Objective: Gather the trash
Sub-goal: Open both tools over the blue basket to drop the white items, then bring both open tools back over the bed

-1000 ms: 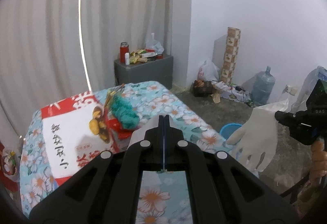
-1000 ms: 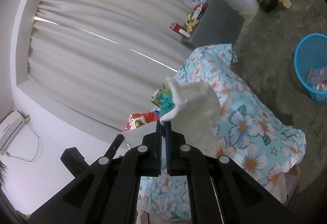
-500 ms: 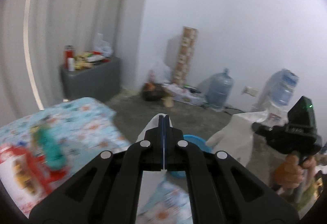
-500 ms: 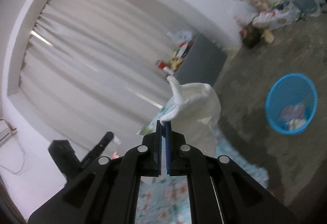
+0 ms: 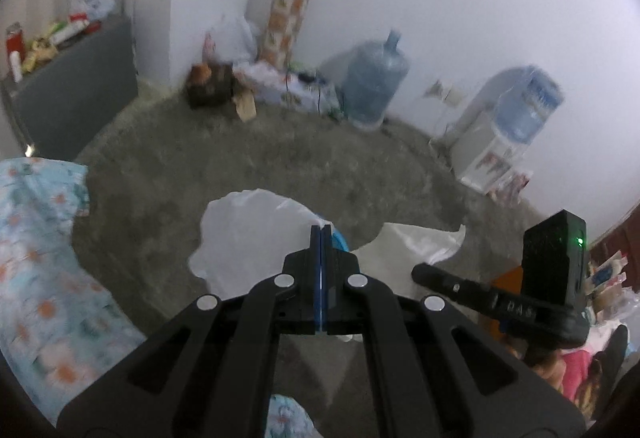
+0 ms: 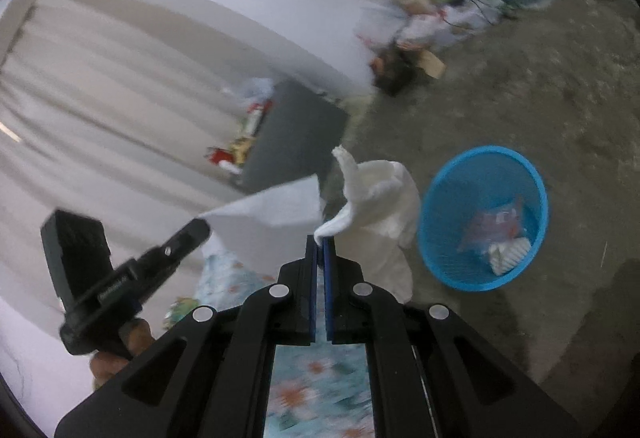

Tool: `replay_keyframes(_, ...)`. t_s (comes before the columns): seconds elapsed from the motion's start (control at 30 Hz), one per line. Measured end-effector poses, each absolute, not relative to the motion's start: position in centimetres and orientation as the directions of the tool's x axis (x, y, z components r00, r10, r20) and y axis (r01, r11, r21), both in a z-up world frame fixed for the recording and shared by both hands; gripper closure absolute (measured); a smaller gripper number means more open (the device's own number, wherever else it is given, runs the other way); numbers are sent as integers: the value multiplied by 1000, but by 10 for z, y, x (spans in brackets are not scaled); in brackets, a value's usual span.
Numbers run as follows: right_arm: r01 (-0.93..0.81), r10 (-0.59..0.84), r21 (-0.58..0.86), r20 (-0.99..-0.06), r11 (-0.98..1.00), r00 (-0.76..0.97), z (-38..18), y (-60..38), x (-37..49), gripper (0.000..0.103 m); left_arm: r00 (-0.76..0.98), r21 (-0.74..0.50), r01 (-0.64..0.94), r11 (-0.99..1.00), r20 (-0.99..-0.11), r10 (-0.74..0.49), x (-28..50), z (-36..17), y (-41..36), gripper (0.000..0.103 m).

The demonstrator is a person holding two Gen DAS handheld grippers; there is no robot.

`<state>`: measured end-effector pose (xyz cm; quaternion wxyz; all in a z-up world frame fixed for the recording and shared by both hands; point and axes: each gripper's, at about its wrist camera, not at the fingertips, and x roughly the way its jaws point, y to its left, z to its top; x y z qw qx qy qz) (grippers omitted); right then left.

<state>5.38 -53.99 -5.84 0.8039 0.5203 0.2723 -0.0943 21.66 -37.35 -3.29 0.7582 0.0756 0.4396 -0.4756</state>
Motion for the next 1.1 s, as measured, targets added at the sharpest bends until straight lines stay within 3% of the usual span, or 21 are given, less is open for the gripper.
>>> replay_keyframes(0.37,620,132,714,-684,326,718,-190,-584,85,96,34,-319,753,576,-855,-517,265,-165,-482,103)
replay_keyframes(0.43,690,123,646,-753,326,647,-214,-589,89,78,19,-314,736,599,-876,-482,270,-181,-487,83)
replay_keyframes(0.47,719,111,617,-778,319,618,-222,-591,89,70,24,-308,728,613,-881,-472,271,-187,-488,81)
replay_keyframes(0.53,746,98,596,-796,297,597,-230,-592,84,68,38,-307,727,614,-875,-483,272,-186,-489,79)
replay_keyframes(0.6,752,87,598,-795,276,600,-230,-588,77,56,51,-306,738,602,-863,-502,267,-176,-484,72)
replay_keyframes(0.67,749,69,598,-793,286,606,-220,-581,72,54,76,-291,751,593,-854,-515,262,-162,-480,70)
replay_keyframes(0.73,751,44,587,-796,304,604,-205,-567,66,51,107,-287,766,575,-826,-554,254,-136,-469,58)
replay_keyframes(0.93,715,-12,597,-765,364,644,-147,-524,54,47,246,-202,810,550,-735,-632,211,-45,-414,39)
replay_keyframes(1.1,660,-50,569,-737,490,674,-81,-482,51,34,362,-117,811,573,-668,-649,170,21,-346,28)
